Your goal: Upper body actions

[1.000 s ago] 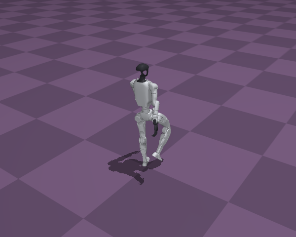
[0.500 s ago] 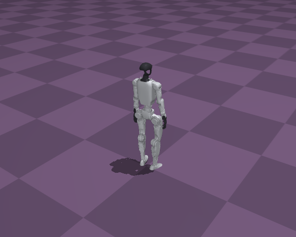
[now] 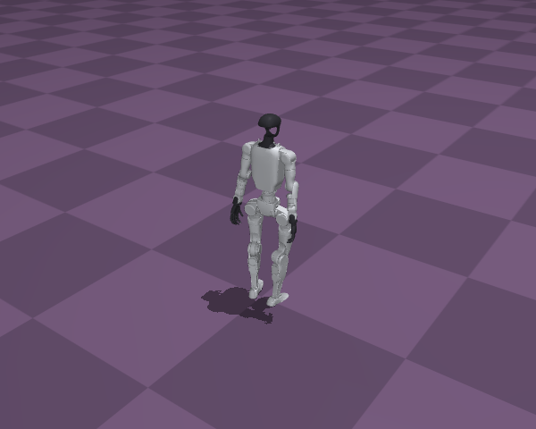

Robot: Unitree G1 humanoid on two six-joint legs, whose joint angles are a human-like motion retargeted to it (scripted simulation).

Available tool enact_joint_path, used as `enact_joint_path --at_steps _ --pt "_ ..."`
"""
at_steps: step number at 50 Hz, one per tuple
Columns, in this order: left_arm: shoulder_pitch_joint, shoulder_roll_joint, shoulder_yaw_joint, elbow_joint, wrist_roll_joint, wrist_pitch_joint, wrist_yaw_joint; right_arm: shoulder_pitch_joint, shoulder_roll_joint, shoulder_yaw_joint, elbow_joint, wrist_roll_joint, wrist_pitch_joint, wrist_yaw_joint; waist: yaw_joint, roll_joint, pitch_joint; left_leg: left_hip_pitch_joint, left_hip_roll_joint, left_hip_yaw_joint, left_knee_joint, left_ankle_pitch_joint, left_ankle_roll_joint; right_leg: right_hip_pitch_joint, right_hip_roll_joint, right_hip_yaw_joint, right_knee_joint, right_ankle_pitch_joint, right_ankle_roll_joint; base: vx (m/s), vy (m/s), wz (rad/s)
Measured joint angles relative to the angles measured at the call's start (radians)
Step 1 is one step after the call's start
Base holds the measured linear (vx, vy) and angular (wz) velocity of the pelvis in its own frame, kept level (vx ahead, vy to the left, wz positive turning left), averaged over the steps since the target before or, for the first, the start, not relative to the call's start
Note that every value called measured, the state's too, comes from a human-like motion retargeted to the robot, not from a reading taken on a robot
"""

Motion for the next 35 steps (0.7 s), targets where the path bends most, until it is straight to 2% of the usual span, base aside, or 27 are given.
enact_joint_path --at_steps 5,10,13,15,17,18,21,25,29,32,35 --pt "0.024 0.018 0.026 0.01 0.024 0.031 0.027 0.003 -0.01 0.001 0.008 0.091 0.042 -0.004 0.0 0.015 -0.006 -0.006 0.015 -0.02 0.028 -0.007 -0.021 0.014 0.013 -0.009 -0.002 -0.016 -0.014 -0.04 -0.09 0.19" --pt "0.085 0.027 0.04 0.012 0.025 0.021 0.01 -0.065 -0.001 0.037 0.008 0.175 0.047 0.025 -0.001 0.014 -0.005 -0.073 0.037 -0.037 0.182 -0.01 -0.073 0.031 0.009 -0.011 -0.005 -0.032 -0.028 -0.08 -0.09 0.26" --pt "0.118 0.039 0.033 0.009 0.048 0.023 -0.013 -0.16 0.014 0.065 0.008 0.205 0.025 0.071 -0.02 -0.017 0.027 -0.199 0.073 -0.016 0.453 0.178 -0.095 0.05 -0.022 -0.029 -0.008 -0.04 -0.032 -0.23 -0.17 0.78" --pt "0.129 0.046 0.034 0.009 0.067 0.023 -0.017 -0.223 0.03 0.067 0.008 0.219 0.005 0.078 -0.008 -0.037 0.053 -0.302 0.087 -0.03 0.625 0.299 -0.073 0.057 -0.037 -0.03 -0.009 -0.041 -0.037 -0.27 -0.17 0.31" --pt "0.161 0.052 0.036 0.014 0.076 0.012 -0.015 -0.294 0.055 0.063 -0.037 0.235 -0.009 0.104 0.063 -0.058 0.085 -0.457 0.089 -0.056 0.831 0.453 -0.019 0.06 -0.049 -0.007 -0.013 -0.033 -0.054 -0.23 -0.19 -0.56" --pt "0.176 0.05 0.039 0.018 0.078 0.012 -0.021 -0.32 0.063 0.06 -0.053 0.242 -0.009 0.118 0.09 -0.062 0.088 -0.513 0.093 -0.059 0.899 0.447 -0.02 0.059 -0.053 -0.001 -0.015 -0.029 -0.06 -0.19 -0.14 -0.69" --pt "0.222 0.019 0.067 0.047 0.099 0.027 -0.064 -0.408 0.096 0.014 -0.124 0.268 -0.009 0.142 0.165 -0.063 0.104 -0.702 0.174 0.004 1.155 0.333 0.003 0.053 -0.058 0.012 -0.014 -0.021 -0.084 -0.12 -0.02 -0.52" --pt "0.272 -0.018 0.095 0.074 0.12 0.025 -0.135 -0.482 0.127 0.01 -0.208 0.327 -0.036 0.172 0.192 -0.066 0.119 -0.873 0.188 0.03 1.341 0.253 0.038 0.053 -0.06 0.018 -0.009 -0.017 -0.106 -0.02 0.01 -0.12" --pt "0.308 -0.044 0.095 0.085 0.168 0.026 -0.175 -0.564 0.146 0.012 -0.287 0.354 -0.063 0.203 0.238 -0.064 0.132 -1.044 0.205 0.066 1.489 0.212 0.034 0.053 -0.057 0.044 -0.002 -0.018 -0.123 -0.02 0.0 -0.31" --pt "0.309 -0.045 0.089 0.08 0.198 0.023 -0.175 -0.604 0.158 0.014 -0.33 0.35 -0.084 0.206 0.273 -0.076 0.158 -1.105 0.21 0.1 1.547 0.196 0.02 0.064 -0.066 0.052 0.009 -0.022 -0.132 0.01 -0.06 -0.27" --pt "0.293 -0.04 0.092 0.057 0.203 0.016 -0.168 -0.625 0.165 0.021 -0.339 0.336 -0.1 0.194 0.304 -0.094 0.193 -1.072 0.215 0.122 1.529 0.202 0.0 0.077 -0.082 0.064 0.029 -0.032 -0.137 -0.02 -0.07 -0.24"
